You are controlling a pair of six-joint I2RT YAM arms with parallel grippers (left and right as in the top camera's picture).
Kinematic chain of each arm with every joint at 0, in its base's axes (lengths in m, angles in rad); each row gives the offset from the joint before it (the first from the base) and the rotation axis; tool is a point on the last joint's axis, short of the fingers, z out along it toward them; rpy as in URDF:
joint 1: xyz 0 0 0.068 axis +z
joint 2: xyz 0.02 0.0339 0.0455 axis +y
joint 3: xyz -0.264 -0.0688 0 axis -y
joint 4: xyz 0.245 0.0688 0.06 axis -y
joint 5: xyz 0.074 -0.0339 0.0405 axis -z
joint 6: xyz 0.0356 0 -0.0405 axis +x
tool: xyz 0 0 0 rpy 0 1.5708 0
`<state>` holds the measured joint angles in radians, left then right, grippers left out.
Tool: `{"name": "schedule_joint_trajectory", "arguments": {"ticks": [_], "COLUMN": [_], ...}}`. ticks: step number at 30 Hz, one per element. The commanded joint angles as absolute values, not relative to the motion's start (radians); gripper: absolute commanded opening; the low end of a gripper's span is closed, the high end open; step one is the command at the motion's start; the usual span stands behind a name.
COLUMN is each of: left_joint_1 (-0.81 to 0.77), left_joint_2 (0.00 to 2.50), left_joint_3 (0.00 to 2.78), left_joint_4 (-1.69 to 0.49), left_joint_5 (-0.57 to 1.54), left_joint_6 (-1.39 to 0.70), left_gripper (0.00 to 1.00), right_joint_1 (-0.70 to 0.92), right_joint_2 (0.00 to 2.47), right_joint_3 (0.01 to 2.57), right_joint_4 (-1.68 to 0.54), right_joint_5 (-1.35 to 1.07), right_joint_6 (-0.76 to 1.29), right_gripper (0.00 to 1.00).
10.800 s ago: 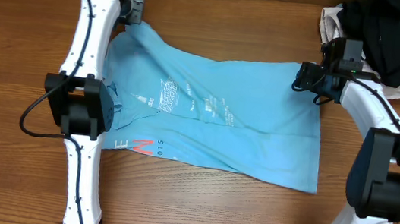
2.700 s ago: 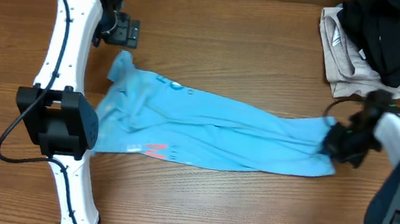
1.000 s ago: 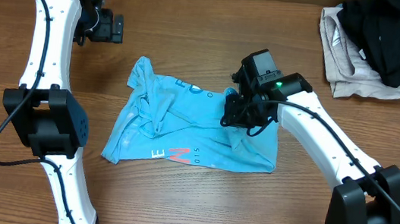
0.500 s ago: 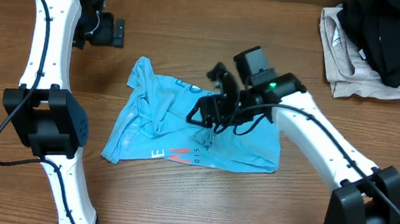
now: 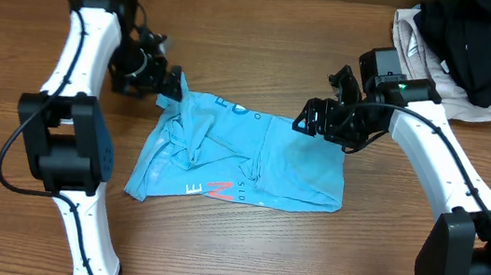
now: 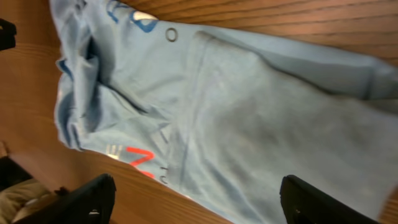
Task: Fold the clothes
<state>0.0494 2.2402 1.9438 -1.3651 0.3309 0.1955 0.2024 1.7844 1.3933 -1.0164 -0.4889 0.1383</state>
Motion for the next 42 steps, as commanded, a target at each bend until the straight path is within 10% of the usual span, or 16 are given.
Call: {"name": "schedule_joint_trajectory", "arguments": {"ticks": [1, 42], "left_joint_1": [0.007, -0.252], "left_joint_2": [2.22, 2.22], "left_joint_3": [1.867, 1.985], "left_joint_4": [-1.313, -1.358], "left_joint_5": [0.409, 0.025], "left_joint_6": [0.276, 0.257], "left_gripper": [1.0, 0.85], "right_joint_1": [0.201, 0.2], "right_joint_2": [1.768, 1.769], "right_joint_3": [1.42, 1.42], "right_joint_4": [-1.019, -1.023], "right_joint_5": [-0.418, -0.393], "right_joint_6": [0.141, 0.141], "right_gripper": [0.92, 0.99]}}
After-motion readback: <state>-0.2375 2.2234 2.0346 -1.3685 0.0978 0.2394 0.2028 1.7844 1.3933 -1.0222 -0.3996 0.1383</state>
